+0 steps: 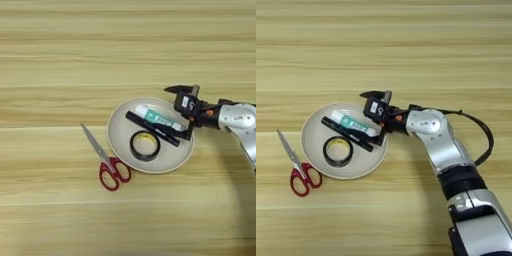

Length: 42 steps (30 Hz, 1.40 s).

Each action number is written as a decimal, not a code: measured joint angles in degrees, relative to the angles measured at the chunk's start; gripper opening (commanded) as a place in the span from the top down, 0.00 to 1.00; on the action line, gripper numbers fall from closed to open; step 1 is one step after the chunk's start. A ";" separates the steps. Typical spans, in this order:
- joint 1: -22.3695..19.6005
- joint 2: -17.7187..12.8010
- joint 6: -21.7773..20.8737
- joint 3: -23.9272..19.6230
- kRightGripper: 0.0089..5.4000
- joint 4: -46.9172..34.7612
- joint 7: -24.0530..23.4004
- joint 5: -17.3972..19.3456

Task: Move the objects on the table

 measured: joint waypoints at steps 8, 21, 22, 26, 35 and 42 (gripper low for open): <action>0.55 -0.35 0.25 0.29 0.27 1.45 -0.66 -1.15; 0.54 -0.64 0.26 1.01 0.50 2.70 -1.13 -2.54; 0.54 -0.69 0.27 1.27 0.53 2.63 -0.97 -2.60; 0.55 -0.91 0.27 1.75 0.60 2.17 -0.02 -2.68; 0.99 -2.50 0.92 3.30 0.69 0.25 2.30 -3.06; 0.98 -2.75 1.10 3.66 0.69 0.01 2.28 -3.11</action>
